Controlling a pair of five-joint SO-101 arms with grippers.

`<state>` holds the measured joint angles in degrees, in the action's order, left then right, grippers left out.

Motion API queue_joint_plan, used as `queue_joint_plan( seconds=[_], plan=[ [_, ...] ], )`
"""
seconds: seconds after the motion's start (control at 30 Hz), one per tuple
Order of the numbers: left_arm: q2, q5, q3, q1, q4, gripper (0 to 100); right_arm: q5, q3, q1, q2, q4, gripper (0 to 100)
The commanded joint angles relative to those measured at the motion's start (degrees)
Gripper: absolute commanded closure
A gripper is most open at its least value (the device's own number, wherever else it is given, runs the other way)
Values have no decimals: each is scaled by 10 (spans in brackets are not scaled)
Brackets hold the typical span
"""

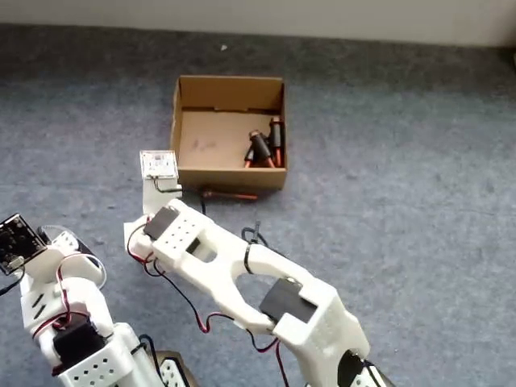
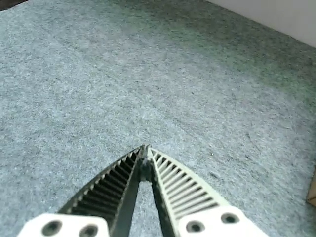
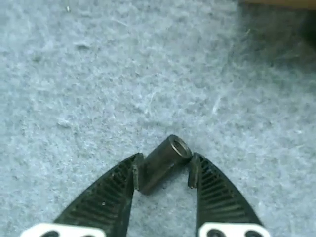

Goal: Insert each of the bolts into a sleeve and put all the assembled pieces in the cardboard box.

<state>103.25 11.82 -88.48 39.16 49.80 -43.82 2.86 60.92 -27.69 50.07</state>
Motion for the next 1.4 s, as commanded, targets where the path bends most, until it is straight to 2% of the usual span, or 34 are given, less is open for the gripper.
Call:
queue_joint_plan(
  seconds=[0.0,0.23,0.6,0.7,0.77,1.1,1.17,1.37],
  plan=[
    [7,4,25,2,-11,979,-3,26,-18,-15,5,867],
    [7,4,25,2,-11,979,0,32,-19,-40,6,867],
    [7,4,23,1,-11,979,1,52,-73,-38,102,875],
    [7,4,23,1,-11,979,10,90,-87,-38,158,942],
    [7,4,23,1,-11,979,46,118,-91,-39,189,998],
    [7,4,23,1,-11,979,180,143,-161,-41,240,994],
    [7,4,23,1,-11,979,183,142,-160,-42,240,989],
    [7,4,23,1,-11,979,183,145,-152,-42,290,850]
  ],
)
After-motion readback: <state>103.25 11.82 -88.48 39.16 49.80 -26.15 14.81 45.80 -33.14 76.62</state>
